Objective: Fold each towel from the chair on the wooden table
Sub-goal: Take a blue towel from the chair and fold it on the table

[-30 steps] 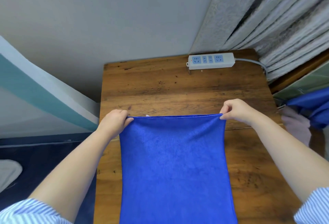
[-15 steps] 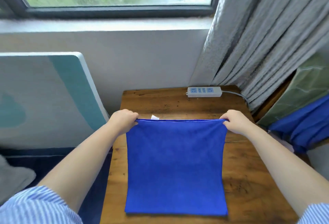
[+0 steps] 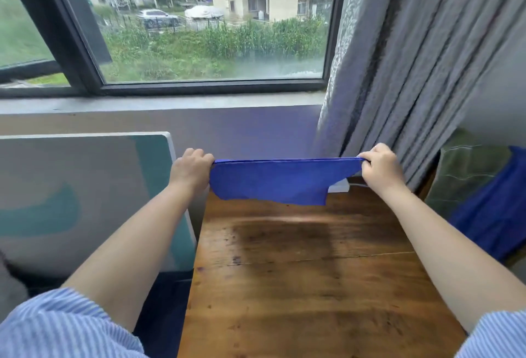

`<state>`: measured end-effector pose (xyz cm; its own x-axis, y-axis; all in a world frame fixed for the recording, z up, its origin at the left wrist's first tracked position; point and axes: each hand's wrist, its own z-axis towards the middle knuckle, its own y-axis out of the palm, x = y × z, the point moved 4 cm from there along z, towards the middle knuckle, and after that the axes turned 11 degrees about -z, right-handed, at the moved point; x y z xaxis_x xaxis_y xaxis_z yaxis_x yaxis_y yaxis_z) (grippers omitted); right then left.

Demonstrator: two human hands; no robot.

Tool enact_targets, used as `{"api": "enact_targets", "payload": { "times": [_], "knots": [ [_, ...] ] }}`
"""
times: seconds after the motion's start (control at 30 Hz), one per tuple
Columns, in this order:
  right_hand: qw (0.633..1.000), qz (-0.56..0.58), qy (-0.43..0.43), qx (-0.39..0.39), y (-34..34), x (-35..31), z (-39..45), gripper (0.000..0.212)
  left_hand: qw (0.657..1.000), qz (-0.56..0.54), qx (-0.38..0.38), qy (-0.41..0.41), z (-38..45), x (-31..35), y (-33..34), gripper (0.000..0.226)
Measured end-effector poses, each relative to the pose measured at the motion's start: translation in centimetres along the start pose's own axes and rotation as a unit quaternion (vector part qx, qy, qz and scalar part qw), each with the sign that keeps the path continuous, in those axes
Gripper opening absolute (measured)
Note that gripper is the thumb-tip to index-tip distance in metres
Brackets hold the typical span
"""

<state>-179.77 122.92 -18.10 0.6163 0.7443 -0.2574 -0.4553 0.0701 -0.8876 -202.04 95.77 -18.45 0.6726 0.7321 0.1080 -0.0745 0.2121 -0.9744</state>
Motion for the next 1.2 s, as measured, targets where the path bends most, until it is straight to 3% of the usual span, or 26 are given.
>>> {"api": "enact_targets", "payload": {
  "times": [0.1,0.23,0.33,0.43,0.53,0.67,0.77,0.9,1.03,1.13,1.2],
  "knots": [
    [0.996,0.023,0.023,0.08,-2.1,0.3,0.5,0.028,0.993,-0.066,0.088,0.049,-0.5,0.0,-2.0,0.02],
    [0.998,0.004,0.019,0.053,-2.5,0.2,1.5,0.029,0.986,-0.105,0.096,0.081,-0.2,-0.1,-3.1,0.02],
    [1.0,-0.006,0.025,0.013,-1.8,0.0,2.1,0.029,0.995,-0.079,0.053,0.035,0.3,-0.1,-2.3,0.02],
    [0.994,0.013,0.071,-0.081,0.1,0.3,3.0,0.03,0.998,-0.033,-0.039,-0.043,1.5,0.0,-0.6,0.02],
    [0.985,0.046,0.103,-0.133,2.0,0.3,3.5,0.028,0.989,-0.06,-0.095,-0.096,2.3,0.1,1.1,0.016],
    [0.99,0.065,0.103,-0.075,3.6,0.2,4.8,0.026,0.97,-0.195,-0.011,-0.144,4.0,-0.4,2.1,0.016],
    [0.992,0.103,0.072,0.017,3.3,0.1,5.1,0.025,0.947,-0.279,0.063,-0.144,4.3,-0.6,1.9,0.027],
    [0.989,0.125,0.039,0.069,3.3,0.6,3.6,0.022,0.946,-0.298,0.071,-0.104,3.1,-1.1,3.0,0.026],
    [0.991,0.111,0.02,0.067,4.2,2.0,-0.1,0.016,0.967,-0.247,0.009,-0.059,0.4,-1.9,5.8,0.026],
    [0.996,0.083,-0.012,0.038,5.5,3.7,-4.8,0.011,0.978,-0.158,-0.138,0.001,-2.8,-1.8,9.3,0.026],
    [0.998,0.057,-0.038,-0.007,7.0,5.0,-8.5,0.01,0.968,-0.098,-0.229,0.043,-5.6,-1.3,12.0,0.028]
  ]
}}
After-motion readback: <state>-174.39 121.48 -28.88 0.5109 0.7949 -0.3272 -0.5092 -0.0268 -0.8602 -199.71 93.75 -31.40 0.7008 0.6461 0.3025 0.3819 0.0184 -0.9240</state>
